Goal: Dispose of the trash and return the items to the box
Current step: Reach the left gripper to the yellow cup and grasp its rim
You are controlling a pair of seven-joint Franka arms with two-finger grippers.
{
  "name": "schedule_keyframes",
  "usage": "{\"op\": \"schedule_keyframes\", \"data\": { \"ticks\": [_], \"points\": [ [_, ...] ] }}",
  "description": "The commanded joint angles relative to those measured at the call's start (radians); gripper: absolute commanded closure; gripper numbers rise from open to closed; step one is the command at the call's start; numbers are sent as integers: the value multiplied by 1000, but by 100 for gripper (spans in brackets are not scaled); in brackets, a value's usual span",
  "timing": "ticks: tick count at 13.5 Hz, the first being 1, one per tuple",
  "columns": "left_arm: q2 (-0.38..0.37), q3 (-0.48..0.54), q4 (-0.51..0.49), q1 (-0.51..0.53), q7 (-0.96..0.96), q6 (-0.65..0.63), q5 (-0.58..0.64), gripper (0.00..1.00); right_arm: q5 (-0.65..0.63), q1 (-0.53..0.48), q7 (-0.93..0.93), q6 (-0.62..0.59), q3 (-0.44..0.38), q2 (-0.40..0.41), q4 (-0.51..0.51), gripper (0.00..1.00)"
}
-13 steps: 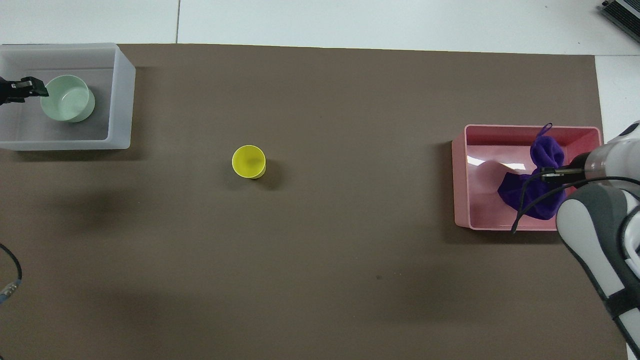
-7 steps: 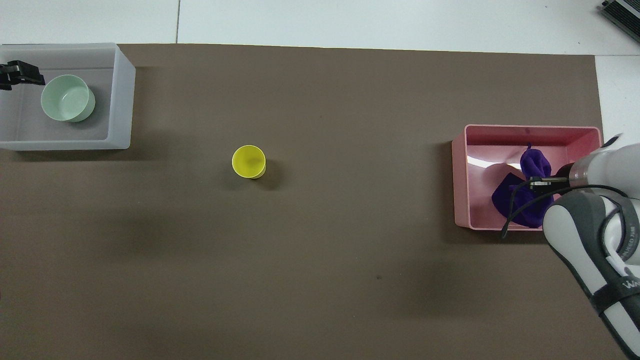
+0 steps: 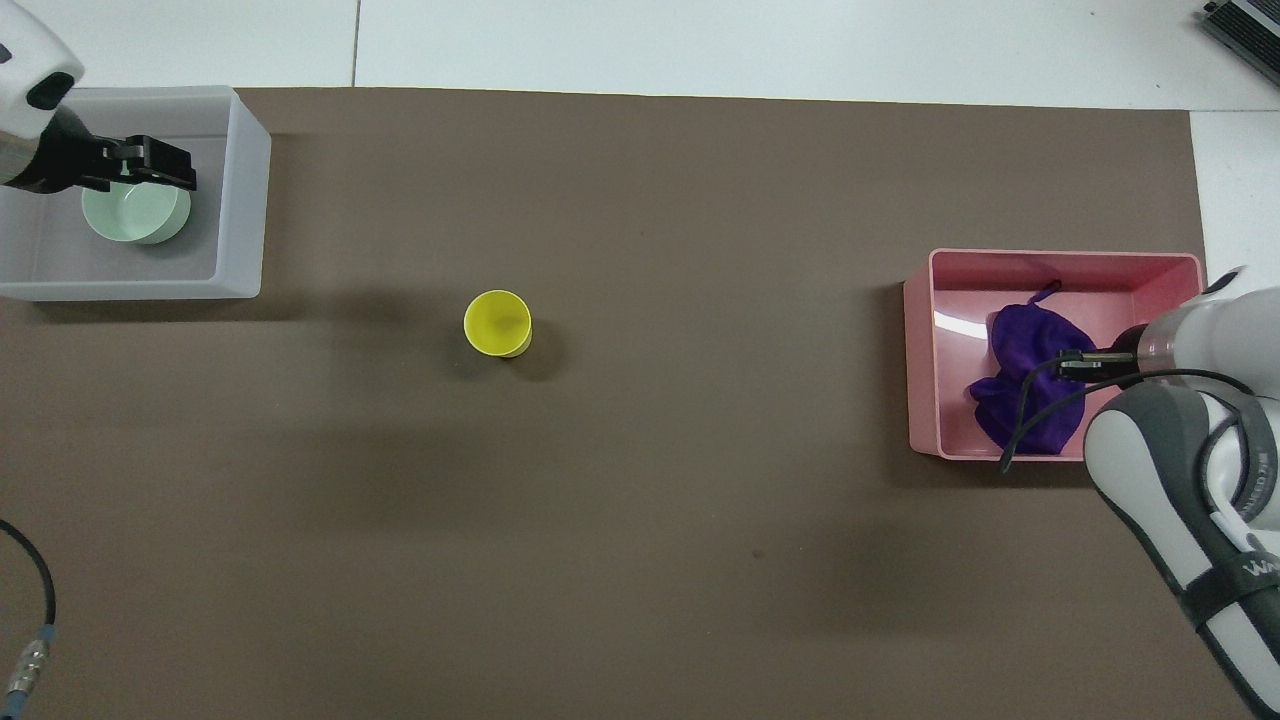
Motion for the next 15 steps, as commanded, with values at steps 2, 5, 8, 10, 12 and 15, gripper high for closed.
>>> {"op": "schedule_keyframes", "data": {
  "ticks": [2, 5, 8, 10, 12, 15],
  "points": [
    [-118, 15, -283, -142, -100, 239, 14, 0, 49, -4, 24, -121, 25, -21, 103, 0],
    [-138, 15, -362, -237, -185, 335, 14, 0, 94, -4, 29, -169, 51, -47, 161, 0],
    [-130, 14, -402, -295, -242, 346, 14, 8, 94, -2, 53, -289, 55, -47, 281, 0],
    [-133, 14, -460, -300, -240, 387, 14, 12, 94, -2, 64, -391, 66, -48, 367, 0],
    [-124, 14, -500, -306, -240, 457, 16, 13, 94, -4, 64, -484, 66, -48, 443, 0],
    [-84, 14, -514, -306, -246, 552, 14, 63, 89, 2, 64, -629, 57, -53, 564, 0]
  ]
}}
